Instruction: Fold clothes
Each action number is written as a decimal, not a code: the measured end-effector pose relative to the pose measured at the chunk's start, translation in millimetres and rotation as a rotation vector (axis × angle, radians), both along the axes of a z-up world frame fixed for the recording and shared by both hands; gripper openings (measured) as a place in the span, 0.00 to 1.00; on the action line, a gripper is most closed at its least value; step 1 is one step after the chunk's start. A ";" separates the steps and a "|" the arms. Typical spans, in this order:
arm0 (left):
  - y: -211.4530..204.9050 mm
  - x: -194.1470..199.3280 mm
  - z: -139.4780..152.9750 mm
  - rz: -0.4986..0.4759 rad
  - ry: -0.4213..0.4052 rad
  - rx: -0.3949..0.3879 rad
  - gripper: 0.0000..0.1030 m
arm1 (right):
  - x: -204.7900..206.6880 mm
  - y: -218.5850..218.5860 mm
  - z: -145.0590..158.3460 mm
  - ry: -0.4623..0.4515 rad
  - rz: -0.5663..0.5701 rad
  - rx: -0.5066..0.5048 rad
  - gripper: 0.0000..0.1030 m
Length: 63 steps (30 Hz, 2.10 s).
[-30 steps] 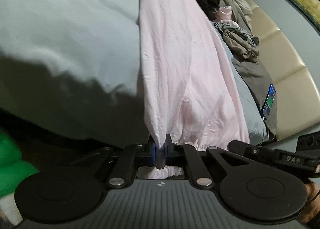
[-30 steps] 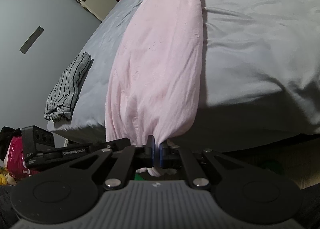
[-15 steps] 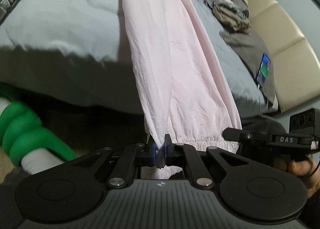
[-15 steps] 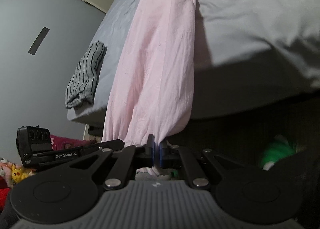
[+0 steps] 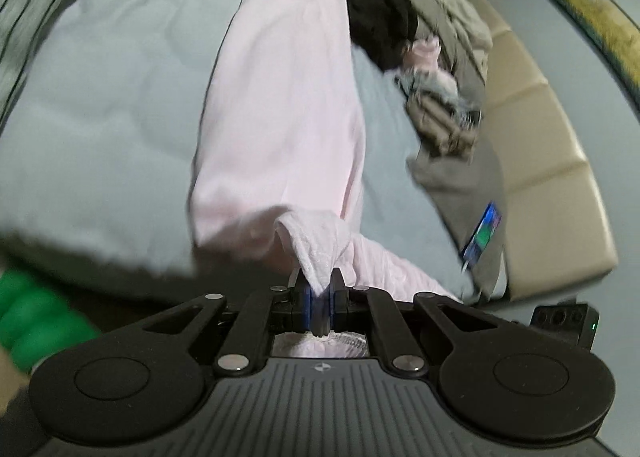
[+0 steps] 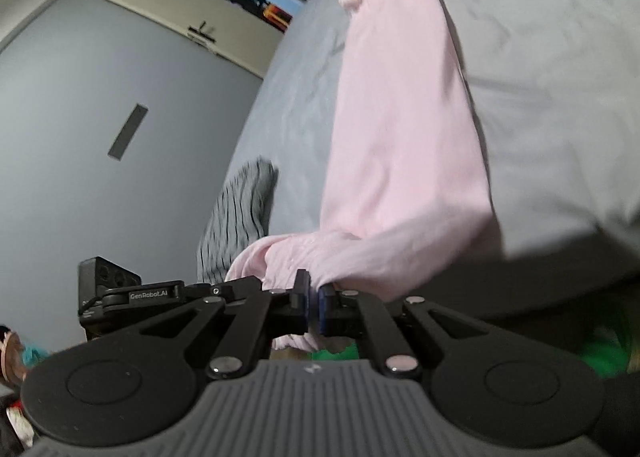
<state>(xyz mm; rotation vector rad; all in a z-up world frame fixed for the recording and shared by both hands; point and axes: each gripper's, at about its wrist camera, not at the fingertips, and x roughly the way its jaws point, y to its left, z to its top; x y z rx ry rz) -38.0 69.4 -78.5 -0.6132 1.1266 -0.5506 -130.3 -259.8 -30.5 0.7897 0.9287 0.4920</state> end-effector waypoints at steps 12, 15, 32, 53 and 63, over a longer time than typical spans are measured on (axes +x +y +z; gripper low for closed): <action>-9.5 115.5 -35.8 0.128 0.120 -0.089 0.07 | 115.2 -18.6 -5.2 0.024 -0.074 -0.008 0.05; -9.6 134.2 -57.4 0.169 0.196 -0.100 0.11 | 138.7 -22.6 -24.3 0.066 -0.104 -0.017 0.05; -14.0 115.7 -7.5 -0.083 0.037 0.263 0.21 | 113.9 -20.6 -5.6 -0.152 -0.133 -0.204 0.50; -95.4 105.6 -24.5 -0.375 -0.119 0.385 0.21 | 116.7 46.7 -43.6 -0.077 0.257 -0.594 0.22; -74.5 134.3 13.6 -0.120 -0.285 0.288 0.22 | 147.3 25.1 -16.6 -0.251 -0.017 -0.524 0.23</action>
